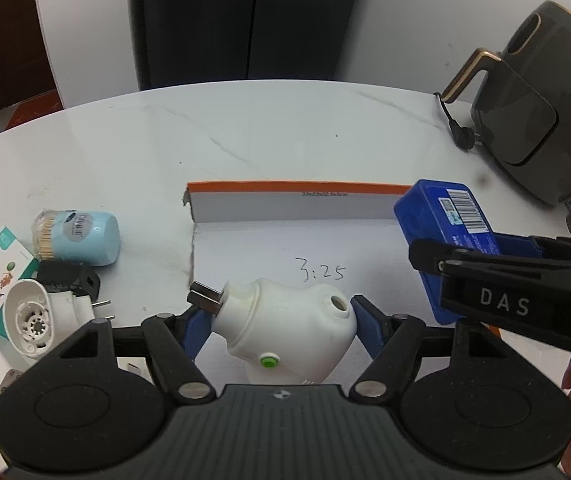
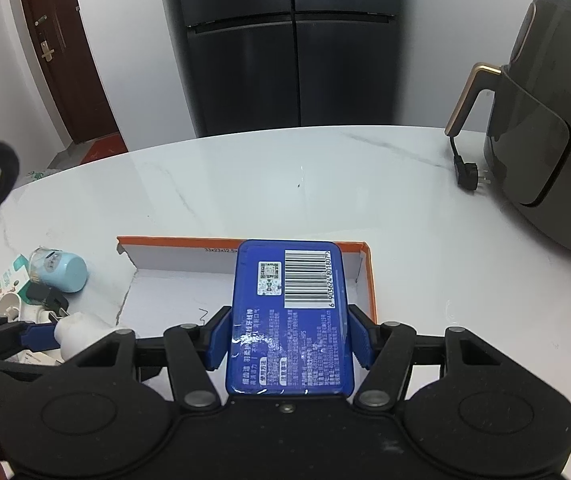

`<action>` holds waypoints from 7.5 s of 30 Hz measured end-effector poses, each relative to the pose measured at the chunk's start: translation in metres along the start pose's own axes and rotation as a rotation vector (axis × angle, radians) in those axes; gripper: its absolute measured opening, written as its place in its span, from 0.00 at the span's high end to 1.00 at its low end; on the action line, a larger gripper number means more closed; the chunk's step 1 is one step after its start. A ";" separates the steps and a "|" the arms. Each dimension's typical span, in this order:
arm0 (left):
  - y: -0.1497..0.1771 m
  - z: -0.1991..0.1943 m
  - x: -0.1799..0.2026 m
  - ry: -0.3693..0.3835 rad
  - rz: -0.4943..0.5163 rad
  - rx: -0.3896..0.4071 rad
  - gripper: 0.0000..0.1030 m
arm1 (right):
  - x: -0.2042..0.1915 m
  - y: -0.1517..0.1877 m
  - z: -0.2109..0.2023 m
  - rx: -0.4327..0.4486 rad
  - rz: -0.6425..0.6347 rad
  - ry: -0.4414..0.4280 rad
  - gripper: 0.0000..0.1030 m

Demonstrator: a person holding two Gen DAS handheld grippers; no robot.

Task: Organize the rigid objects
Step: 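Carry the blue tin and white socket over the tray box with both tools, then open the right tool to drop the blue tin while the left tool releases the socket, then move both tools back to the pile and reach for the glass bottle, then grasp the glass diffuser bottle with the left tool while the right grasps the white box, then carry the glass bottle and white box over the tray box with both tools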

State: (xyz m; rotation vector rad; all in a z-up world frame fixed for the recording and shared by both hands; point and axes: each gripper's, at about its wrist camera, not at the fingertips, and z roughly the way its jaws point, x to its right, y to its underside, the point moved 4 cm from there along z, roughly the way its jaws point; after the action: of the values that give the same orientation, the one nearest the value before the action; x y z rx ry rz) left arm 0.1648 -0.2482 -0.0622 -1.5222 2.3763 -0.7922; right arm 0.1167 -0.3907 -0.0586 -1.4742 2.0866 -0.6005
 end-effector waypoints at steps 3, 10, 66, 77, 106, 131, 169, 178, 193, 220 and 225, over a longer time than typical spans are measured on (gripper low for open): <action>0.002 0.003 0.004 0.008 0.008 -0.005 0.28 | 0.002 -0.001 0.000 0.015 0.001 0.004 0.27; 0.006 0.012 0.017 0.030 0.031 -0.014 0.28 | 0.018 -0.002 -0.018 0.075 0.041 0.006 0.25; 0.112 -0.154 -0.202 -0.183 -0.262 0.071 0.00 | -0.187 0.086 -0.066 -0.026 -0.030 -0.353 0.18; 0.127 -0.143 -0.227 -0.241 -0.346 0.022 0.00 | -0.168 0.070 0.021 -0.086 0.010 -0.255 0.19; 0.105 -0.052 -0.240 -0.248 -0.339 -0.004 0.16 | -0.184 0.083 -0.037 -0.006 -0.087 -0.212 0.18; 0.127 -0.111 -0.240 -0.209 -0.277 0.084 0.52 | -0.236 0.091 0.042 -0.162 -0.081 -0.086 0.12; 0.100 -0.153 -0.182 -0.087 -0.104 0.187 0.52 | -0.226 0.091 -0.120 0.098 -0.073 -0.032 0.69; 0.102 -0.156 -0.166 -0.043 -0.062 0.185 0.52 | -0.218 0.100 -0.143 0.118 -0.025 0.014 0.69; 0.089 -0.163 -0.103 -0.055 -0.070 0.209 0.52 | -0.165 0.093 -0.176 0.171 -0.046 0.004 0.69; 0.072 -0.127 0.023 -0.029 0.026 0.180 0.52 | -0.023 0.084 -0.185 0.194 0.017 0.053 0.69; 0.073 -0.123 0.033 -0.039 0.032 0.170 0.52 | -0.011 0.086 -0.181 0.191 0.024 0.049 0.69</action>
State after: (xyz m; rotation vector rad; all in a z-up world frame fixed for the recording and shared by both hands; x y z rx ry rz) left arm 0.0386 -0.2136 0.0044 -1.4163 2.2365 -0.9228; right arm -0.0569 -0.3422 0.0299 -1.3380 2.0179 -0.8100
